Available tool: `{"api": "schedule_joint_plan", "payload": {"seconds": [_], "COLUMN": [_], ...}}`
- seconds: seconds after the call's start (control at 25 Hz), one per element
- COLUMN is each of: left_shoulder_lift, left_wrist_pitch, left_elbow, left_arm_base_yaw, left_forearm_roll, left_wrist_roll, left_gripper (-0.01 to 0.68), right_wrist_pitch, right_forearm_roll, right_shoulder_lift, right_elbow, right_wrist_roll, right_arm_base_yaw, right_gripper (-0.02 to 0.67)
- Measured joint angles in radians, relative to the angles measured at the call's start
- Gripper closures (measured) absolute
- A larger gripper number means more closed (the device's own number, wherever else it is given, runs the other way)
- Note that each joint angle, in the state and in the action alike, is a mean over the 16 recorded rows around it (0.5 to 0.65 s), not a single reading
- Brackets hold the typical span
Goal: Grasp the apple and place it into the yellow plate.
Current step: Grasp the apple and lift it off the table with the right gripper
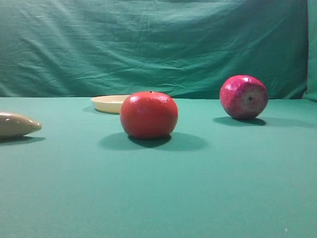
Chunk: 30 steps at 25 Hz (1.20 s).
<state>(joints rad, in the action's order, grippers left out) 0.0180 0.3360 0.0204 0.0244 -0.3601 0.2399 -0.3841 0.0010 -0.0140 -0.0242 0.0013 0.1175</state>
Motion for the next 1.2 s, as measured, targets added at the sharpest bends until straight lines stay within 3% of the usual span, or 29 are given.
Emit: {"api": "schedule_joint_plan", "payload": {"seconds": [0.92,1.2], "left_shoulder_lift": [0.0,0.0], "left_wrist_pitch": [0.0,0.0], "left_elbow": [0.0,0.0], "left_arm_base_yaw": [0.0,0.0], "left_forearm_roll": [0.0,0.0], "left_wrist_roll": [0.0,0.0], "left_gripper": [0.516,0.516], "right_wrist_pitch": [0.003,0.082], "right_forearm_roll": [0.001,0.058], "right_shoulder_lift": [0.0,0.0], "right_elbow": [0.0,-0.002], "right_wrist_roll": [0.0,0.001], "right_arm_base_yaw": [0.0,0.0], "right_gripper": [0.649,0.649]}}
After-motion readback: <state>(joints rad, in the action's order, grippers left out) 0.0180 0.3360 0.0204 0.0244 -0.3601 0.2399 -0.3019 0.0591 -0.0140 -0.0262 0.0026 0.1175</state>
